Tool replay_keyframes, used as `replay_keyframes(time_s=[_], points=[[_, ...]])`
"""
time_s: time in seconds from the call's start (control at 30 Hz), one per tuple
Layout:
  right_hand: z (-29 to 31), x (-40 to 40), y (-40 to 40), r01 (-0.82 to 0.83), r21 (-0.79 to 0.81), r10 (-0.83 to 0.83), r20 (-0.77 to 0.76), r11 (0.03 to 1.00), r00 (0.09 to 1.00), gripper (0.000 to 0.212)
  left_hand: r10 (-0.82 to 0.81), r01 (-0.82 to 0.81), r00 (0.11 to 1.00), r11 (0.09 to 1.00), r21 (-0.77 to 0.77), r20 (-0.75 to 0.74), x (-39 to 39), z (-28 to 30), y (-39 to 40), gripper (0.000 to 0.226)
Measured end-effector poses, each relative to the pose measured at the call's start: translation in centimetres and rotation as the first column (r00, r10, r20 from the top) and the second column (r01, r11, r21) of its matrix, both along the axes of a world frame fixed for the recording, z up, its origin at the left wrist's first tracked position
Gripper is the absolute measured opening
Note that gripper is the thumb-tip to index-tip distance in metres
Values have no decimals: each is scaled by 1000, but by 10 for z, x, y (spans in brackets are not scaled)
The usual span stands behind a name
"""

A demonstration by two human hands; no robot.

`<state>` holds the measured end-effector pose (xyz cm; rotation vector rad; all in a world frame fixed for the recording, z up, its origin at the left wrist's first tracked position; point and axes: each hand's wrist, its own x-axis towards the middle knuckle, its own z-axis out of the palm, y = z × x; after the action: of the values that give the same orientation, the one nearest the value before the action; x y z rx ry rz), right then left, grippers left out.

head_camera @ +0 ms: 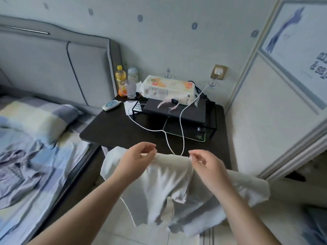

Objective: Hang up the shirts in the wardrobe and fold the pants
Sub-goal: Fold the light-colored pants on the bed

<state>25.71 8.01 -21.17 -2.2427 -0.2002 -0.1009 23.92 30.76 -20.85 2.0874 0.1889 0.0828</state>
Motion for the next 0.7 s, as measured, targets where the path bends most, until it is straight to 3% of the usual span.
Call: replay_keyframes(time_s=[0.1, 0.2, 0.37, 0.5, 0.63, 0.7], points=[[-6, -4, 9, -80, -146, 72, -56, 986, 996, 31, -85, 84, 996, 937, 339, -13, -1, -16, 17, 31], [-10, -5, 16, -113, -254, 104, -48, 960, 993, 40, -105, 97, 994, 879, 466, -9, -2, -25, 20, 36], [-16, 0, 17, -99, -247, 108, 23, 964, 994, 31, -91, 47, 993, 876, 481, 69, 3, -29, 19, 30], [-17, 0, 18, -115, -187, 147, 170, 976, 974, 13, -82, 31, 992, 892, 451, 94, 2, -28, 13, 27], [-4, 4, 31, -161, -113, 189, 303, 980, 934, 6, -217, 165, 971, 912, 374, 100, -3, -11, -3, 37], [10, 7, 46, -218, -26, 213, 360, 976, 909, 7, -182, 127, 968, 950, 285, 174, -5, 3, -7, 35]])
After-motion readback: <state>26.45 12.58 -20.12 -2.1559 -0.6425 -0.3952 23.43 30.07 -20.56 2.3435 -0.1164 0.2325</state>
